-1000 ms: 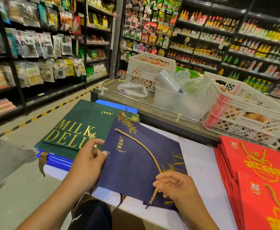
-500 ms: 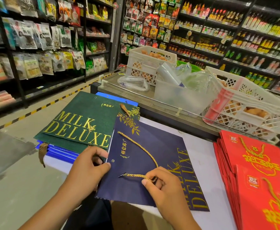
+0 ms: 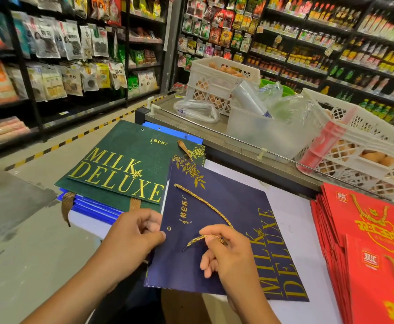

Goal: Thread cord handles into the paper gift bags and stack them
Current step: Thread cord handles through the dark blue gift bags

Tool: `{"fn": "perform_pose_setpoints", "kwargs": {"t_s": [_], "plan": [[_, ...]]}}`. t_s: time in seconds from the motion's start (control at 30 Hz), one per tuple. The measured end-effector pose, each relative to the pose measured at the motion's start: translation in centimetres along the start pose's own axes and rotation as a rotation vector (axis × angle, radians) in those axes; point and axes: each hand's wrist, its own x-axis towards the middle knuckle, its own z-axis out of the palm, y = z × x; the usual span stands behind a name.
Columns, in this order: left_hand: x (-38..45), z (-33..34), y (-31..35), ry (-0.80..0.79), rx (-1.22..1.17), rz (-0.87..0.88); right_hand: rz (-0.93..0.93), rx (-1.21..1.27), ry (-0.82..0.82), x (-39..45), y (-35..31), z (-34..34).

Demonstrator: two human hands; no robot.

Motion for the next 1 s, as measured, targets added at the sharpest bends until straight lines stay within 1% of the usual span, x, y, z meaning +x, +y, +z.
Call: {"fn": "perform_pose_setpoints", "kwargs": {"t_s": [0.1,0.27,0.4,0.53,1.0], "plan": [[-0.2,0.2,-0.3,-0.042,-0.016,-0.021,0.002,0.008,-0.031,0.0,-0.4,0.7],[-0.5,0.6,-0.6,-0.117,-0.056,-0.034,-0.049,0.114,-0.014,-0.2,-0.6,1.4],[-0.7,0.9,-0.4,-0.118,-0.102,-0.035,-0.128,0.042,0.019,-0.5,-0.8,1.4],[-0.7,0.9,-0.3,-0.119,-0.098,-0.037,-0.168,0.019,0.021,-0.7,-1.0,1.4],[-1.0,1.0,0.1,-0.105,-0.073,-0.026,-0.188,0.025,0.031,-0.6,-0.3,1.4]]}}
